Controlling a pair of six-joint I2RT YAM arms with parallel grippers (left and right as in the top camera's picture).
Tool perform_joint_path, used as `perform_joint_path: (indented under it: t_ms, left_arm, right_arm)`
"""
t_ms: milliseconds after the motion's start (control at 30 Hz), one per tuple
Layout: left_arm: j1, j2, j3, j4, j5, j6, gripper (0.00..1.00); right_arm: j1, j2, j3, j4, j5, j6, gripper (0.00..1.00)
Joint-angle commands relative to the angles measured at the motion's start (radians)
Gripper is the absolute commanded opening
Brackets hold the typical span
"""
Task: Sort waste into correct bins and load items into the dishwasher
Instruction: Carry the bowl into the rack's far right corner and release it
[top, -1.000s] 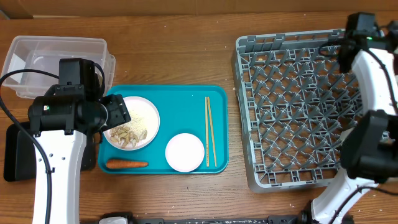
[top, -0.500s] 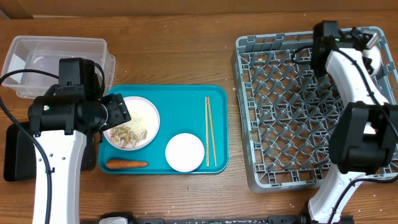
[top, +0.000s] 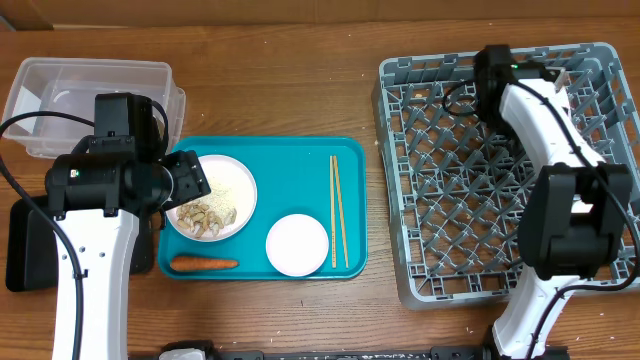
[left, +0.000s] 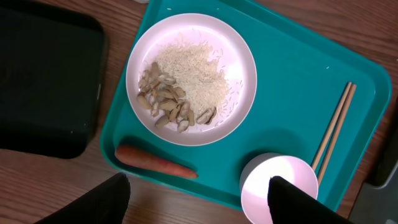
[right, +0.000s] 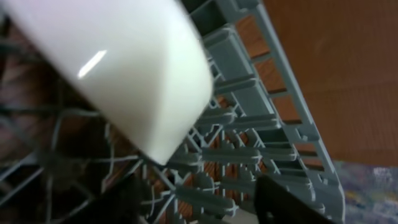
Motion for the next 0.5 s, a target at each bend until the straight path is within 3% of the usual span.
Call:
perform_joint_path:
  t_ms: [0, 267, 333, 467]
  left_arm:
    - [0.005, 0.005, 0.010, 0.002, -0.013, -0.010, 0.73]
    - [0.005, 0.005, 0.010, 0.001, -0.013, -0.010, 0.73]
    - [0.005, 0.005, 0.010, 0.001, -0.013, -0.010, 0.73]
    - [0.005, 0.005, 0.010, 0.001, -0.012, -0.010, 0.74]
  right_arm:
    - [0.012, -0.053, -0.002, -0.014, -0.066, 0.041, 0.70]
    - [0.019, -0.277, 0.004, -0.014, -0.286, -0.040, 0.82]
    - [0.024, -0.332, 0.009, -0.012, -0.476, -0.126, 0.86]
    - [0.050, -0.412, 0.010, -0.031, -1.052, -0.355, 0.87]
